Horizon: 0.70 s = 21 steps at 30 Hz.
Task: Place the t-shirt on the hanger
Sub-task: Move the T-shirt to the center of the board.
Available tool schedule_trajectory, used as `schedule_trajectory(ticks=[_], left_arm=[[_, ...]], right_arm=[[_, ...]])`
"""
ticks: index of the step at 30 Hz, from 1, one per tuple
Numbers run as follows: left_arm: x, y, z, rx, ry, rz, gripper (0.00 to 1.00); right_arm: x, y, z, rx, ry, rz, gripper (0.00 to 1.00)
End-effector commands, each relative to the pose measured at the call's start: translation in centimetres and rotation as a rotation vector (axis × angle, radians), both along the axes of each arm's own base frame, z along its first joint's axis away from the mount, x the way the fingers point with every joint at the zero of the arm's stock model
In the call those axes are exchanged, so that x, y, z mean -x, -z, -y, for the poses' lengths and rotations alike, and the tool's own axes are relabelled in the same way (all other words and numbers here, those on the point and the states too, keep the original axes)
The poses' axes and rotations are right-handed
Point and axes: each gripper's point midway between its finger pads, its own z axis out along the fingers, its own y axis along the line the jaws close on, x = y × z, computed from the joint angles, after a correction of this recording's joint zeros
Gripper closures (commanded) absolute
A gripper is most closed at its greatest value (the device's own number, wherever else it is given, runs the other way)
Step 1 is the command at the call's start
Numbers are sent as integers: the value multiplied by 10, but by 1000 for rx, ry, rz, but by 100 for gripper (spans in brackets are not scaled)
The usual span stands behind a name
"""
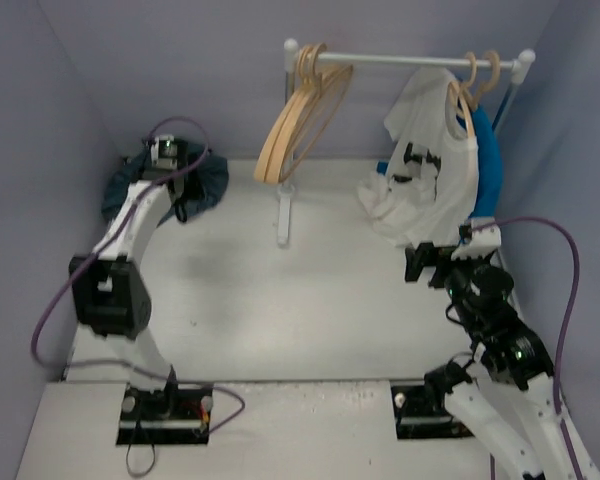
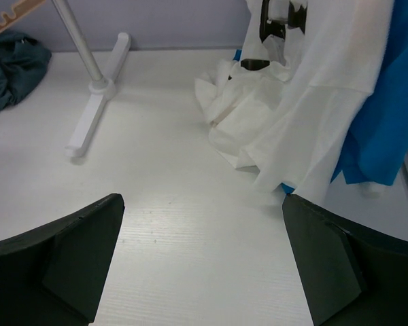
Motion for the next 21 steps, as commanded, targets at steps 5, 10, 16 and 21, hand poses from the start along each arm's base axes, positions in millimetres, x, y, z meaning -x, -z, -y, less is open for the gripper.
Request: schedule_trajectory(ticks=[5, 10, 16, 21], left_arm=[[-126, 45, -16, 44, -66, 58, 11], [-179, 81, -24, 67, -97, 72, 11], [-195, 127, -15, 123, -87, 31, 32], [-182, 110, 1, 176, -42, 30, 100]], right_arm=[[-15, -10, -30, -20, -120, -12, 0], [-23, 4, -44, -37, -156, -80, 0], [-30, 19, -52, -49, -168, -142, 0], [-33, 16, -53, -36, -174, -140, 0]])
